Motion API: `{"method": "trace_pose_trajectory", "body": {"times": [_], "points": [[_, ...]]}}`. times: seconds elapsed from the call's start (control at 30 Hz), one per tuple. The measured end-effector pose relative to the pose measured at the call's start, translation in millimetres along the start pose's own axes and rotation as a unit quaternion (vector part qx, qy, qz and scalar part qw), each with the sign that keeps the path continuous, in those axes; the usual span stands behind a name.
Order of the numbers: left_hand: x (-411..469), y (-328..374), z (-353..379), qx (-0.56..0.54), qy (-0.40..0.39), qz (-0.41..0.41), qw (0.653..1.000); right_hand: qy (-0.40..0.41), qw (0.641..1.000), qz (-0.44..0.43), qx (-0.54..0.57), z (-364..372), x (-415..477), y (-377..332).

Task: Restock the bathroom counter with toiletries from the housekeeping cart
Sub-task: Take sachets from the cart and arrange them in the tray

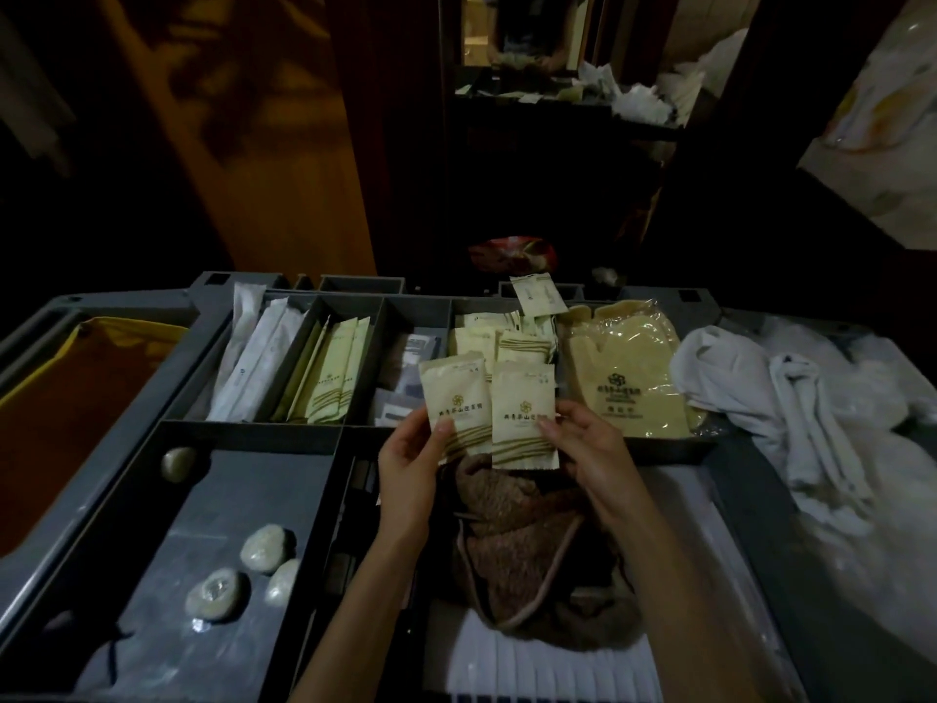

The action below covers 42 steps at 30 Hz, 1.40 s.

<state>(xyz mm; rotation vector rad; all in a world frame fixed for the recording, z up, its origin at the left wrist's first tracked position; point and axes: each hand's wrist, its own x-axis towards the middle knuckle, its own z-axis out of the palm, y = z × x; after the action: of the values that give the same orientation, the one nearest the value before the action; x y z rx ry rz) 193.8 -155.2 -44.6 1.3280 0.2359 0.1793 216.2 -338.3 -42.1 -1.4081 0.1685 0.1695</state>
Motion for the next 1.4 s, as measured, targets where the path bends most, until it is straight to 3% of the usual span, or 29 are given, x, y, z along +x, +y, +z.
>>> {"method": "trace_pose_trajectory", "body": {"times": [0.2, 0.43, 0.57, 0.7, 1.03, 1.13, 1.27, 1.4], "points": [[-1.3, 1.9, -2.9, -0.016, -0.023, -0.007, 1.000, 0.036, 0.999, -0.015, 0.027, 1.1, -5.5, -0.9], [3.7, 14.3, 5.6, 0.016, -0.063, 0.011, 0.998, 0.134, 0.986, -0.027, 0.093, -10.4, -38.5, 2.5], [4.5, 32.3, 22.7, 0.017, -0.124, 0.027, 0.992, 0.201, 0.972, -0.063, 0.105, -17.4, -72.7, -1.3], [-13.2, 34.7, 48.0, 0.015, -0.235, -0.027, 0.972, 0.288, 0.949, -0.085, 0.095, -21.0, -117.9, -7.0], [-101.8, 17.1, 74.2, 0.053, -0.461, -0.135, 0.875, 0.508, 0.851, -0.113, 0.069, 3.7, -259.4, 17.5], [-137.3, 13.2, 71.9, 0.077, -0.528, -0.168, 0.829, 0.556, 0.818, -0.121, 0.087, 16.2, -306.8, 34.6], [-190.2, 19.5, 66.3, 0.099, -0.605, -0.227, 0.757, 0.639, 0.743, -0.113, 0.164, 36.3, -370.1, 48.1], [-236.6, 24.5, 63.3, 0.134, -0.665, -0.208, 0.704, 0.712, 0.682, -0.097, 0.140, 56.6, -413.9, 61.0]]}}
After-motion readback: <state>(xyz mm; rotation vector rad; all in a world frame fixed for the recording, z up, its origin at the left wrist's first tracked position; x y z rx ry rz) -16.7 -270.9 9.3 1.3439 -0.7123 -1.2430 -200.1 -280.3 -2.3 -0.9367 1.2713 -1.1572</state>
